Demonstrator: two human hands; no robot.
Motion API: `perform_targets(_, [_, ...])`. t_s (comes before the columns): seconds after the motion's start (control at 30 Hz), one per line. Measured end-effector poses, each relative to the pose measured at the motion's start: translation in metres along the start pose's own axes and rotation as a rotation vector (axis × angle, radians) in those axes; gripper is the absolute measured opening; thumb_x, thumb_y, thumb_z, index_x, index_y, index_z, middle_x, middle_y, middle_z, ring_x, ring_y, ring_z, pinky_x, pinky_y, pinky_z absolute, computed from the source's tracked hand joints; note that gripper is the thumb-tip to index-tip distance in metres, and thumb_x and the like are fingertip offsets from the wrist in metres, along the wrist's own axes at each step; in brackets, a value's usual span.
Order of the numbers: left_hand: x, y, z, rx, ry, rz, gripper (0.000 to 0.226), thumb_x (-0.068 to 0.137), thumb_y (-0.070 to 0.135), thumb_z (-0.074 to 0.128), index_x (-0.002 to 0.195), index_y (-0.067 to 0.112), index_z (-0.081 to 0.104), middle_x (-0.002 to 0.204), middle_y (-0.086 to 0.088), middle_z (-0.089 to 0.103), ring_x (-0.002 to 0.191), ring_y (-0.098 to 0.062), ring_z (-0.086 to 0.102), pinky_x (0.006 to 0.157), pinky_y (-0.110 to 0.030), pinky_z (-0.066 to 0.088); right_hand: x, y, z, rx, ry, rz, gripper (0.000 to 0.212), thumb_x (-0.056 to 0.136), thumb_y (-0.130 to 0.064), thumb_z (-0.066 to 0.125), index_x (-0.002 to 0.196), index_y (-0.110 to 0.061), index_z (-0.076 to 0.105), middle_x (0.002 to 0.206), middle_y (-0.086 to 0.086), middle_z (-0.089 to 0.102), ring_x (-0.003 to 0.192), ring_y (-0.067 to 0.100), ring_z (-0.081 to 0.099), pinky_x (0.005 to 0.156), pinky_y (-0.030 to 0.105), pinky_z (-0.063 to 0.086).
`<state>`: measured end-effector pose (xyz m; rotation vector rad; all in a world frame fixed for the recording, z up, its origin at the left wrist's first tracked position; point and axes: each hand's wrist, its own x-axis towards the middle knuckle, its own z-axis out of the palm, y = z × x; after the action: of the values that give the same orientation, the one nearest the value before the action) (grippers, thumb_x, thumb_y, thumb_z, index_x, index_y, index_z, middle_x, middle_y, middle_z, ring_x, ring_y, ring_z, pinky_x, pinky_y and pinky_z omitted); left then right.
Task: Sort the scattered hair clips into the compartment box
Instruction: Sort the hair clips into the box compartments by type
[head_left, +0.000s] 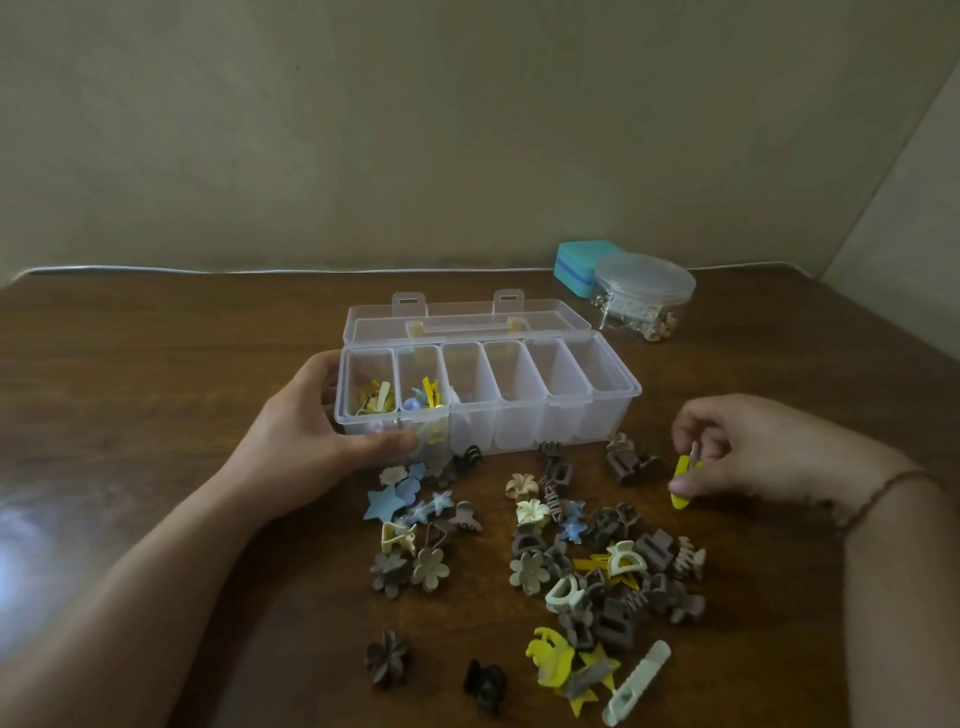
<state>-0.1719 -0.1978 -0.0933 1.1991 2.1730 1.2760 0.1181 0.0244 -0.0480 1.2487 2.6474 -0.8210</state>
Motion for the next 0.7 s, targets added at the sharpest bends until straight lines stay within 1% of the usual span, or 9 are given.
perform_targets(0.1, [0.0, 0.001, -0.001, -0.014, -0.006, 0.0, 0.1, 0.052, 0.054, 0.085, 0.14, 0.035, 0.041, 0.119, 0.019, 0.061, 0.109, -0.004, 0.059, 0.087, -0.027, 0.051, -0.002, 0.008, -0.008, 0.027, 0.087, -0.015, 0.012, 0.079, -0.024, 0.077, 0.079, -0.027, 0.065, 0.052, -0.006, 0.06, 0.047, 0.005, 0.049, 0.055, 0.028, 0.042])
perform_targets(0.17, [-0.001, 0.002, -0.002, -0.025, -0.01, 0.003, 0.098, 0.053, 0.053, 0.086, 0.139, 0.036, 0.041, 0.119, 0.02, 0.061, 0.109, -0.003, 0.06, 0.087, -0.026, 0.051, -0.007, 0.007, -0.014, 0.029, 0.191, -0.074, 0.015, 0.086, -0.023, 0.07, 0.075, -0.033, 0.065, 0.054, -0.002, 0.063, 0.046, 0.007, 0.049, 0.054, 0.029, 0.042])
perform_targets(0.23, [-0.001, 0.001, -0.002, -0.039, -0.018, 0.004, 0.098, 0.053, 0.052, 0.086, 0.138, 0.037, 0.042, 0.118, 0.02, 0.062, 0.107, -0.001, 0.061, 0.085, -0.023, 0.052, -0.011, -0.012, -0.018, 0.085, 0.4, -0.215, 0.016, 0.088, -0.02, 0.066, 0.078, -0.031, 0.064, 0.06, -0.001, 0.065, 0.044, 0.005, 0.048, 0.052, 0.025, 0.041])
perform_targets(0.3, [-0.001, 0.0, -0.003, -0.045, -0.016, 0.009, 0.095, 0.053, 0.051, 0.087, 0.136, 0.038, 0.043, 0.115, 0.021, 0.063, 0.103, 0.002, 0.063, 0.081, -0.019, 0.052, -0.005, -0.049, -0.008, 0.258, 0.677, -0.395, 0.014, 0.089, -0.016, 0.065, 0.078, -0.025, 0.063, 0.062, -0.003, 0.065, 0.051, 0.008, 0.053, 0.049, 0.015, 0.038])
perform_targets(0.37, [0.0, 0.0, -0.003, -0.045, -0.012, 0.008, 0.093, 0.055, 0.049, 0.088, 0.135, 0.038, 0.044, 0.114, 0.02, 0.064, 0.101, 0.003, 0.064, 0.078, -0.018, 0.053, 0.004, -0.091, 0.015, 0.334, 0.784, -0.553, 0.011, 0.089, -0.017, 0.064, 0.081, -0.025, 0.062, 0.069, -0.009, 0.063, 0.062, 0.006, 0.058, 0.053, 0.01, 0.042])
perform_targets(0.43, [-0.001, 0.0, -0.003, -0.056, -0.023, 0.005, 0.091, 0.057, 0.046, 0.089, 0.135, 0.038, 0.044, 0.113, 0.019, 0.064, 0.1, 0.004, 0.064, 0.077, -0.017, 0.054, 0.015, -0.113, 0.042, 0.262, 0.748, -0.674, 0.001, 0.089, -0.025, 0.062, 0.088, -0.025, 0.062, 0.077, -0.01, 0.062, 0.07, 0.005, 0.058, 0.061, 0.017, 0.048])
perform_targets(0.53, [0.0, -0.002, -0.002, -0.057, -0.012, 0.006, 0.092, 0.057, 0.046, 0.09, 0.136, 0.037, 0.044, 0.115, 0.019, 0.064, 0.103, 0.002, 0.064, 0.08, -0.018, 0.054, 0.03, -0.114, 0.063, 0.183, 0.61, -0.707, 0.016, 0.089, -0.043, 0.055, 0.091, -0.028, 0.062, 0.08, -0.011, 0.061, 0.081, 0.009, 0.056, 0.069, 0.033, 0.049])
perform_targets(0.6, [0.0, -0.001, -0.002, -0.049, -0.012, 0.006, 0.094, 0.057, 0.047, 0.09, 0.137, 0.035, 0.044, 0.117, 0.018, 0.064, 0.105, 0.0, 0.064, 0.082, -0.02, 0.054, 0.035, -0.113, 0.064, 0.133, 0.548, -0.702, 0.021, 0.089, -0.047, 0.05, 0.096, -0.032, 0.063, 0.081, -0.011, 0.06, 0.084, 0.008, 0.053, 0.071, 0.033, 0.047])
perform_targets(0.7, [0.0, 0.0, -0.002, -0.039, 0.0, 0.005, 0.094, 0.055, 0.049, 0.089, 0.136, 0.035, 0.045, 0.118, 0.018, 0.064, 0.108, -0.002, 0.063, 0.09, -0.027, 0.054, 0.031, -0.113, 0.058, 0.099, 0.577, -0.696, 0.026, 0.092, -0.039, 0.053, 0.116, -0.031, 0.061, 0.086, -0.015, 0.059, 0.087, 0.009, 0.05, 0.076, 0.033, 0.046])
